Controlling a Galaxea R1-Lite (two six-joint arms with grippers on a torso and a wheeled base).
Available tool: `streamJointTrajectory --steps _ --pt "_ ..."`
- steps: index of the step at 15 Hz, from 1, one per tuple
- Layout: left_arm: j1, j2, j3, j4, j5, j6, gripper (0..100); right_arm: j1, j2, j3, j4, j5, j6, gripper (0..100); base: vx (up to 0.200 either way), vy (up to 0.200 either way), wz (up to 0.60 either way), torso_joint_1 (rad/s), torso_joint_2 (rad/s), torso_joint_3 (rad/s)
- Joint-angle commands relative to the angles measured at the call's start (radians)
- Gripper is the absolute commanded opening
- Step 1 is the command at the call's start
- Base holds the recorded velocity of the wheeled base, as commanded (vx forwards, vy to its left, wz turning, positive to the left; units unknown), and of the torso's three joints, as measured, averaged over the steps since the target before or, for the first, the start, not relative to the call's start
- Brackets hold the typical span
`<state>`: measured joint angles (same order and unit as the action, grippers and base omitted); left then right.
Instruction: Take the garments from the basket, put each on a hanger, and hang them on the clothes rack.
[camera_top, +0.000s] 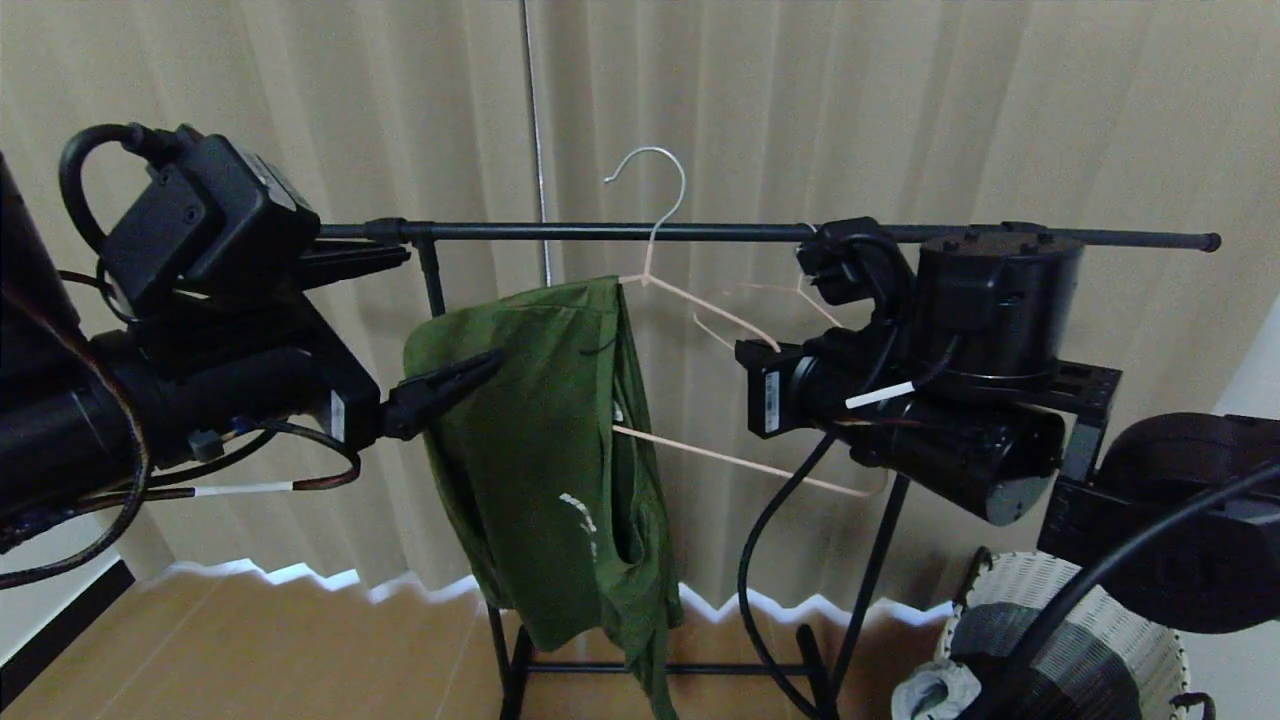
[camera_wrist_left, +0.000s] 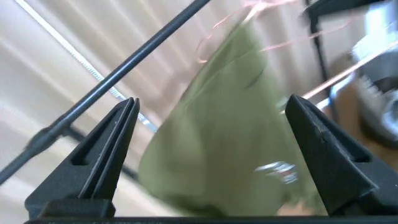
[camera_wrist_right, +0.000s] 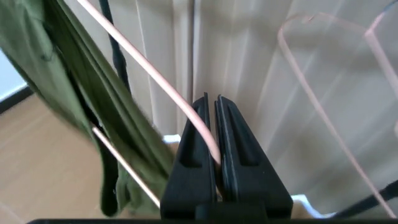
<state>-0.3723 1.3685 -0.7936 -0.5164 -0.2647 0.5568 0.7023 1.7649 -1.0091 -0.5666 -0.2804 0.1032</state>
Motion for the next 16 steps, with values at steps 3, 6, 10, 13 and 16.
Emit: streamJointTrajectory --steps 3,6,10,13,16 --pt "-0.008 0.0 0.031 -0.001 -0.001 0.054 100 0.002 -0.058 0.15 -0.159 0.033 -0.096 0 0.0 0.0 0.0 0.0 0.0 0.0" --pt "-0.053 0.04 0.028 -0.002 0.002 0.091 100 0.003 -0.061 0.238 -0.299 0.07 -0.195 0 0.0 0.0 0.0 0.0 0.0 0.0" --pt "-0.046 0.098 -0.052 -0.002 0.005 0.126 100 0.006 -0.081 0.248 -0.305 0.113 -0.197 0 0.0 0.0 0.0 0.0 0.0 0.0" --pt "-0.048 0.123 -0.056 -0.002 0.005 0.143 100 0.017 -0.09 0.247 -0.305 0.129 -0.195 0 0.0 0.0 0.0 0.0 0.0 0.0" --pt "-0.048 0.123 -0.047 -0.002 0.005 0.144 100 0.025 -0.094 0.242 -0.305 0.133 -0.195 0 0.0 0.0 0.0 0.0 0.0 0.0"
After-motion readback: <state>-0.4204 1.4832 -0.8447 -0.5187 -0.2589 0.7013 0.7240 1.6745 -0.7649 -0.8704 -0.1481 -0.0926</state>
